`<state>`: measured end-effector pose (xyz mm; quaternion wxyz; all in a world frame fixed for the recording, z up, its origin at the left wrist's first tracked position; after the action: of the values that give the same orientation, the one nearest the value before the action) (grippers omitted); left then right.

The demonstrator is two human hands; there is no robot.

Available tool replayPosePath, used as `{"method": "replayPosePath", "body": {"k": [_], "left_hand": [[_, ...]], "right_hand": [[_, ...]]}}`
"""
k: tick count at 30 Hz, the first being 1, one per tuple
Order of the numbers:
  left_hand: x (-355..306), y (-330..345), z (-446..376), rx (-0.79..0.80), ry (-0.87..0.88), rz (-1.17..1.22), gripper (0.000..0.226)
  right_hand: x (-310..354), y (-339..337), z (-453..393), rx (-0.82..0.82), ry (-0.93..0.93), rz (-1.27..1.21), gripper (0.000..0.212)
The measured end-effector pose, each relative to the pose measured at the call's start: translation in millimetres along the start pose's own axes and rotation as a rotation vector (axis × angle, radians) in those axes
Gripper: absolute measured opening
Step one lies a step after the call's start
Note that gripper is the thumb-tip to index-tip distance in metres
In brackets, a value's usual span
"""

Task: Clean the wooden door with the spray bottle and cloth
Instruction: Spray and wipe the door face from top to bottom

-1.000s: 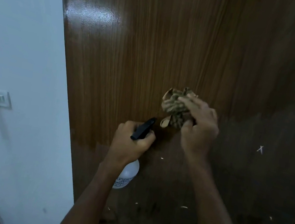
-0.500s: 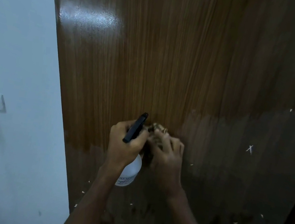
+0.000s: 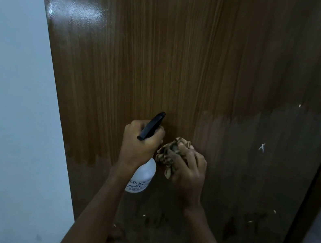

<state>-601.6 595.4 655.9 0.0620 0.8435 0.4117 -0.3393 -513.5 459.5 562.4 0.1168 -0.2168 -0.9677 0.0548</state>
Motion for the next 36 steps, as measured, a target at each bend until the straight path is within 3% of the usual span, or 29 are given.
{"method": "replayPosePath", "body": {"k": [3,6,8,12,14,21,24,27,32,36], "left_hand": [[0,12,0,0.015,-0.009,0.01,0.036],[-5,28,0,0.035,-0.009,0.014,0.036],[-7,36,-3,0.032,-0.005,0.005,0.035],[-8,47,-7,0.013,-0.014,0.022,0.035],[-11,53,-10,0.004,-0.013,0.048,0.034],[-25,89,-14,-0.011,-0.027,0.034,0.031],[-22,98,-12,-0.041,-0.037,0.011,0.03],[-20,110,-7,-0.025,-0.035,0.02,0.032],[-25,132,-5,0.027,-0.04,0.036,0.027],[-29,145,-11,0.004,-0.036,0.035,0.032]], "right_hand": [[-19,-16,-38,-0.056,0.174,-0.076,0.028],[-27,-38,-101,-0.209,0.276,-0.086,0.042],[-27,-38,-109,-0.225,0.231,-0.089,0.038],[-33,-30,-38,-0.081,0.087,-0.039,0.021],[-48,-32,-26,-0.042,0.121,-0.033,0.034],[-73,-63,-142,-0.231,0.184,-0.129,0.045],[-79,-50,-77,-0.152,0.106,-0.081,0.032],[-94,-48,-13,-0.044,0.097,-0.022,0.032],[-128,-80,-112,-0.201,0.3,-0.11,0.044],[-125,-82,-130,-0.196,0.14,-0.068,0.041]]}}
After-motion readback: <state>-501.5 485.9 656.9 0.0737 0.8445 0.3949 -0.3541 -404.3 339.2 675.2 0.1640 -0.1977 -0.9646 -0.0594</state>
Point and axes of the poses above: each hand's wrist, its own z-axis away from the middle knuckle, its own y-axis out of the palm, x = y × z, the point moved 9 cm from there along -z, towards the middle knuckle, and after that the axes turned 4 degrees about y, right-handed, at the moved point
